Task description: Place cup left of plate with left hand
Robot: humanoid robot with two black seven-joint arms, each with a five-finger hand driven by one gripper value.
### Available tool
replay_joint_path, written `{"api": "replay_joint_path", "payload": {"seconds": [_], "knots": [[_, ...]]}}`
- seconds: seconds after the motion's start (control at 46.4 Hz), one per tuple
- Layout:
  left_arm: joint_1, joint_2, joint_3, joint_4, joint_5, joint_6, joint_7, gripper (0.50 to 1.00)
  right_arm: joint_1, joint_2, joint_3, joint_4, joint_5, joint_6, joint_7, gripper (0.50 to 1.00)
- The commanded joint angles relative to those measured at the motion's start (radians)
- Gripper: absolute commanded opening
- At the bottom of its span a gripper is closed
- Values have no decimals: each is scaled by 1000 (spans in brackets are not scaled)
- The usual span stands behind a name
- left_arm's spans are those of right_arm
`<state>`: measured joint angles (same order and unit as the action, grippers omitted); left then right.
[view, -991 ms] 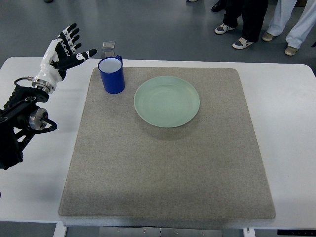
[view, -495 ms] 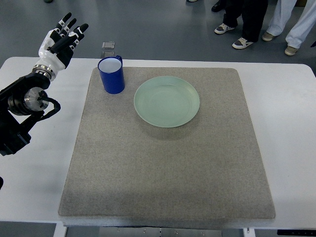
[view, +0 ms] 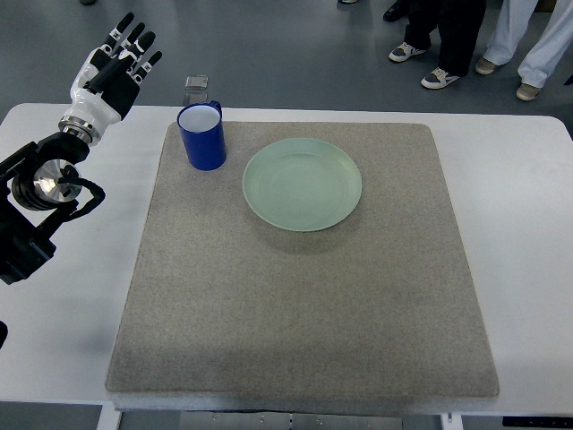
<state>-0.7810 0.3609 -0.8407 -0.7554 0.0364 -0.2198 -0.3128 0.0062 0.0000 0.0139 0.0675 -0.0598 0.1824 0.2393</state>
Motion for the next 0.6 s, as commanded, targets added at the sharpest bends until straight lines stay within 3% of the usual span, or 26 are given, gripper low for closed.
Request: {"api": "replay_joint_path", "payload": {"seconds": [0.0,0.582], "knots": [[-7,0,0,4,2,0,0,1000,0,0,0,0,0,0,0,932],[-15,1,-1,4,0,-4,-2,1000,0,0,0,0,0,0,0,932]]}}
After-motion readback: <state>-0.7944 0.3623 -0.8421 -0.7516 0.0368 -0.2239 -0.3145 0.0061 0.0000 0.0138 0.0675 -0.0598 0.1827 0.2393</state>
